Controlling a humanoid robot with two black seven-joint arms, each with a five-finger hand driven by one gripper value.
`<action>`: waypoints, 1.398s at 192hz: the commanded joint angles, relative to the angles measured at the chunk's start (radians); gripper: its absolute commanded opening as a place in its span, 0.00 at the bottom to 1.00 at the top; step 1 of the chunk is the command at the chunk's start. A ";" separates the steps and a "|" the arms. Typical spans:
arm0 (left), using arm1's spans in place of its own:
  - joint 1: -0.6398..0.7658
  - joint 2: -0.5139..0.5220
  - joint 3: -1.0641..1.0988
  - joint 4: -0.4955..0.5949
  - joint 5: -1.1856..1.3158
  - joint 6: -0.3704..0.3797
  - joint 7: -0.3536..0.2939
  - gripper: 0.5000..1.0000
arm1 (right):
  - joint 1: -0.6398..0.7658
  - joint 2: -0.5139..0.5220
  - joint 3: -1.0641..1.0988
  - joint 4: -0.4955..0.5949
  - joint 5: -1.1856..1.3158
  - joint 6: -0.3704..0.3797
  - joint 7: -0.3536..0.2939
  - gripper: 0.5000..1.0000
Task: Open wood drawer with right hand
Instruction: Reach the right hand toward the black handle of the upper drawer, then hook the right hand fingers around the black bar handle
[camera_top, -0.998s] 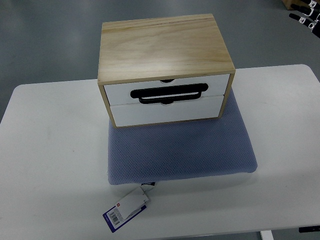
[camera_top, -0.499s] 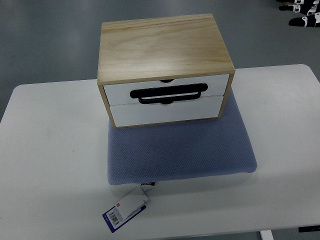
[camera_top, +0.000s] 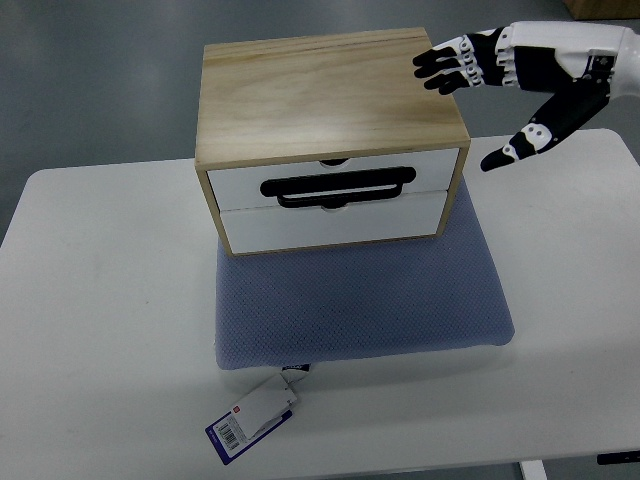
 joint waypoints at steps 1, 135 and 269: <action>0.000 0.000 0.000 0.000 0.001 0.000 0.000 1.00 | 0.013 0.063 -0.012 0.026 -0.028 0.000 -0.051 0.88; 0.000 0.000 0.000 0.000 0.000 0.000 0.000 1.00 | 0.226 0.273 -0.333 -0.125 -0.004 0.000 -0.134 0.88; 0.000 0.000 0.000 0.000 0.001 0.000 0.000 1.00 | 0.232 0.362 -0.394 -0.280 -0.011 0.000 -0.131 0.88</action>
